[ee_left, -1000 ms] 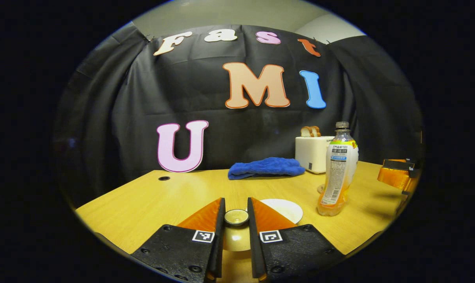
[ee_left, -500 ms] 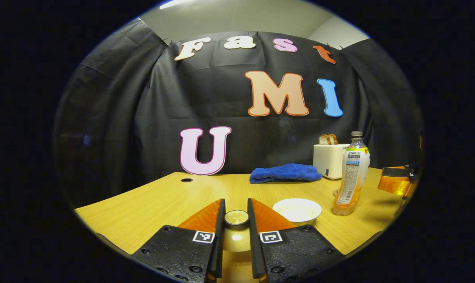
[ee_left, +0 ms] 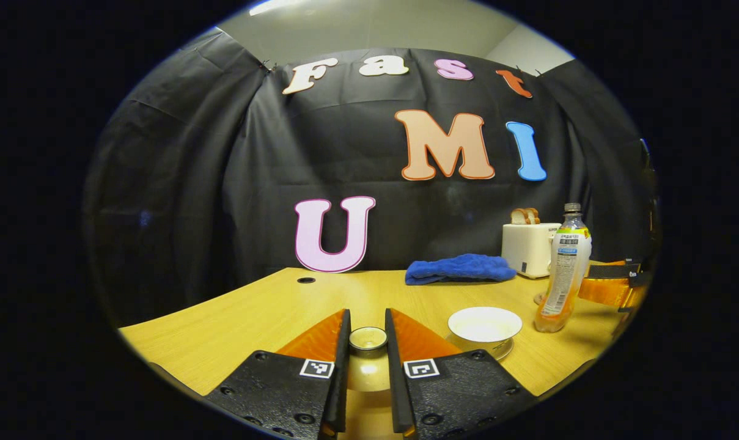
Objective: Open the teacup lid with one hand, grasp the water bottle and pour water into the teacup with the other hand; after pouring, place the water bottle on the coaster and then close the teacup lid.
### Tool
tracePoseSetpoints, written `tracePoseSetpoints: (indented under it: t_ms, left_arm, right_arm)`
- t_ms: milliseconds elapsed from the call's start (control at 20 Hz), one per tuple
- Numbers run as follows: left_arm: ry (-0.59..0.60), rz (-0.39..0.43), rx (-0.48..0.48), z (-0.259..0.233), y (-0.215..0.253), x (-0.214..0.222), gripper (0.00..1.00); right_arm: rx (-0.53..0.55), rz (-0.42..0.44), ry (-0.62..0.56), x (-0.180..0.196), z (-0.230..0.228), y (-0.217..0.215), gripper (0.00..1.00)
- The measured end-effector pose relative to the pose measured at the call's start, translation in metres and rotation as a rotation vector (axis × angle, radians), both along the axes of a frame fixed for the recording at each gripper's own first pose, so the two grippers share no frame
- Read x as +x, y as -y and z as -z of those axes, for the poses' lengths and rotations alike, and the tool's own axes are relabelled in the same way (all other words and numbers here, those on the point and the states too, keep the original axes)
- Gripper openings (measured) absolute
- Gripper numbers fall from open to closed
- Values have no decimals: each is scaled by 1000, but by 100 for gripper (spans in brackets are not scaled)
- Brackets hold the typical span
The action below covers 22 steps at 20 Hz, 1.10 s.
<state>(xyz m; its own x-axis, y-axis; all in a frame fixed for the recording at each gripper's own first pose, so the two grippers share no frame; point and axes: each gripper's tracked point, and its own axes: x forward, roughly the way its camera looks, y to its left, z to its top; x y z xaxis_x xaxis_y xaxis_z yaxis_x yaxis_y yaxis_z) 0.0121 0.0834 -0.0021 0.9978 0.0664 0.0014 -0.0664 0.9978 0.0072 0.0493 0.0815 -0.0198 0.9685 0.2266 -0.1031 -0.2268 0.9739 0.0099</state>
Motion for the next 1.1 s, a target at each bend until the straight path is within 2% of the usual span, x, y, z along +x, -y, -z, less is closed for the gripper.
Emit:
tracePoseSetpoints:
  t_ms: [50,100,300,400,450,500,700,750,800,1100]
  left_arm:
    - [0,-5,1,1,-3,0,27]
    - [0,-15,1,0,-8,0,27]
    - [0,-33,1,0,-17,1,27]
    - [-1,-29,1,1,-18,1,27]
    - [-1,-28,0,0,-18,2,27]
    - [-1,-30,1,0,-19,2,27]
    - [-2,-38,0,1,-25,2,27]
    - [-1,-37,0,1,-25,2,27]
    - [-1,-36,0,1,-24,2,27]
    - [-2,-35,-1,0,-24,2,27]
  right_arm:
    - [-6,6,-15,5,3,-1,91]
    - [-12,14,-27,9,4,-2,89]
    - [-29,50,-82,29,15,-2,91]
    - [-28,68,-93,40,17,-5,88]
    - [-29,74,-89,45,17,-6,89]
    - [-31,80,-91,50,18,-6,94]
    - [-40,110,-133,57,27,-3,89]
    - [-47,119,-137,62,29,-3,84]
    - [-55,117,-133,61,25,-4,70]
    - [-166,91,-94,53,22,-17,69]
